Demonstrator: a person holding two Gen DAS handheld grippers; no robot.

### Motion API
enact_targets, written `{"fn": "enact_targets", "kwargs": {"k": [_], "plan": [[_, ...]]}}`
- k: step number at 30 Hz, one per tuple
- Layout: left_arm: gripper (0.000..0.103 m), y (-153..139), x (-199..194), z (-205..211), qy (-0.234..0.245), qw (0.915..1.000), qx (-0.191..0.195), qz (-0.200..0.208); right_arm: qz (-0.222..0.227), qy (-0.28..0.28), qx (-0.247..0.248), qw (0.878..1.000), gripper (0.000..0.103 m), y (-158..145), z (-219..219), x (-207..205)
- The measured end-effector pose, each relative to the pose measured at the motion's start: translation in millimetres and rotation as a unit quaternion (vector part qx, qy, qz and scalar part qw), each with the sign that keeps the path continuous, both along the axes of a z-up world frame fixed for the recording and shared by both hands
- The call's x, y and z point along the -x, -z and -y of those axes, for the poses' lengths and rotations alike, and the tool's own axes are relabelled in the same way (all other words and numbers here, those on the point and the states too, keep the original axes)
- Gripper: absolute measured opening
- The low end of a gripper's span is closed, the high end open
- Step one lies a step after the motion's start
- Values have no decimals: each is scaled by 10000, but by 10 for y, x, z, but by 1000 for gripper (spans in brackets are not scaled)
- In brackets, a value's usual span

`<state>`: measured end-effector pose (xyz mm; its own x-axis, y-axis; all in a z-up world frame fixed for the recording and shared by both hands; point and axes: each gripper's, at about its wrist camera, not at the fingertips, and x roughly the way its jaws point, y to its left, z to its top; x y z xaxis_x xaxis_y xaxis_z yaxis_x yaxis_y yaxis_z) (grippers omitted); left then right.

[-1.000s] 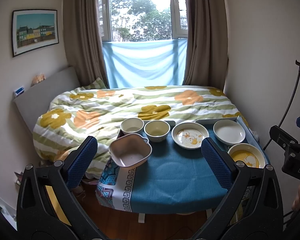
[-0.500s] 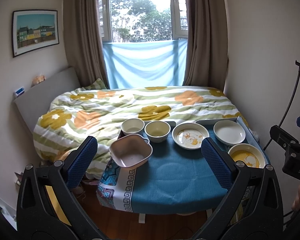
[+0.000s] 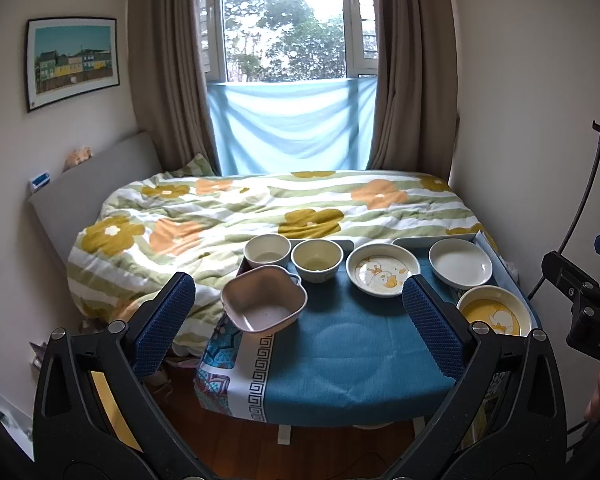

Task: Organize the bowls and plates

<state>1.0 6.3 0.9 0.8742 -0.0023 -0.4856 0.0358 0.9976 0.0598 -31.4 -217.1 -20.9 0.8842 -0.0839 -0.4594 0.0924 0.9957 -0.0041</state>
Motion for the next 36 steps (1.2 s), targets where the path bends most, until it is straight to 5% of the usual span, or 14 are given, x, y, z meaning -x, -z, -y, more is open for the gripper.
{"fn": "enact_targets", "kwargs": {"k": [11,21,30,36], "plan": [[102,-1,-60,4,168,9998,45,-59,32,20,-49,10000,103,4,29,7],[102,207,-497,434,1217,9907,182,-583,-481,681,-381,9958,103,199,503,-36],[102,1102,-1201,1535,2176,9592,322,-1774,-1300,1153,-1156,9780,102,1007,1507,-380],[93,1934,-1626,2225,2516,9285,495,-2686,-2024,1061,-1882,9552,86,1843,2208,-691]]}}
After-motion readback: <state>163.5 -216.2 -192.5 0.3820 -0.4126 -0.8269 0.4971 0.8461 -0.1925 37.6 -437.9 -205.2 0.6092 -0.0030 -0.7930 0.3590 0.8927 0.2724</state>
